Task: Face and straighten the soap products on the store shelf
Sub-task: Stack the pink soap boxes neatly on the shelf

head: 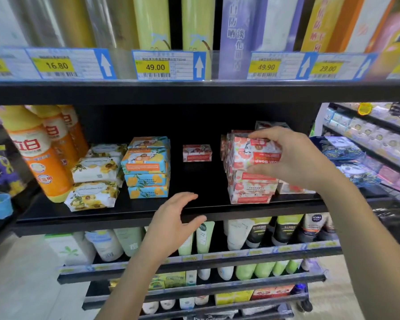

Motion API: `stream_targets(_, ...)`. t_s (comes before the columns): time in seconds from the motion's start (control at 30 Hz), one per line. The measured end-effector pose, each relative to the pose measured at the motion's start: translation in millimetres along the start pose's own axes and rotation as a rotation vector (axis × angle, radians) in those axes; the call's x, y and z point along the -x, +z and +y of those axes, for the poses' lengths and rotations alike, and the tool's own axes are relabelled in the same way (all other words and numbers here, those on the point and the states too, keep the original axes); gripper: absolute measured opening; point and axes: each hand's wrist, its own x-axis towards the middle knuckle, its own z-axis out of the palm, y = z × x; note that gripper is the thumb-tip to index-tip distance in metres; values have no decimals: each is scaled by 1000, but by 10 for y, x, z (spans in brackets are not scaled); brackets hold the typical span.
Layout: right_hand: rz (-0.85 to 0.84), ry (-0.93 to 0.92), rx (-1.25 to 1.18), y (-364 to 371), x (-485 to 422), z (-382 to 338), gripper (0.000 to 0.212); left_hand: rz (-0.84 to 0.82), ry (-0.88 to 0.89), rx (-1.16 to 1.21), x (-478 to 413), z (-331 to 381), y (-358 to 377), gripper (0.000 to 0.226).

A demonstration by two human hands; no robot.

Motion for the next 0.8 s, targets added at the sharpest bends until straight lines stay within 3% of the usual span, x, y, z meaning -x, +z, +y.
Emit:
stream_targets(0.27, -94, 10, 43, -31, -180, 170, 66, -8, 27, -135, -20, -108, 124, 51)
stream_targets(0.43, -63, -15, 68, 26, -183, 189, 52, 3, 34, -133, -30, -133, 138, 48)
stream_targets(0.6, -38, -8, 55, 47, -125, 126, 52, 10, 36, -132, -32, -160, 140, 47)
stream_targets(0.8, 20, -170, 2, 310, -54, -372, 47, 15, 42, -141, -31, -214, 120, 46)
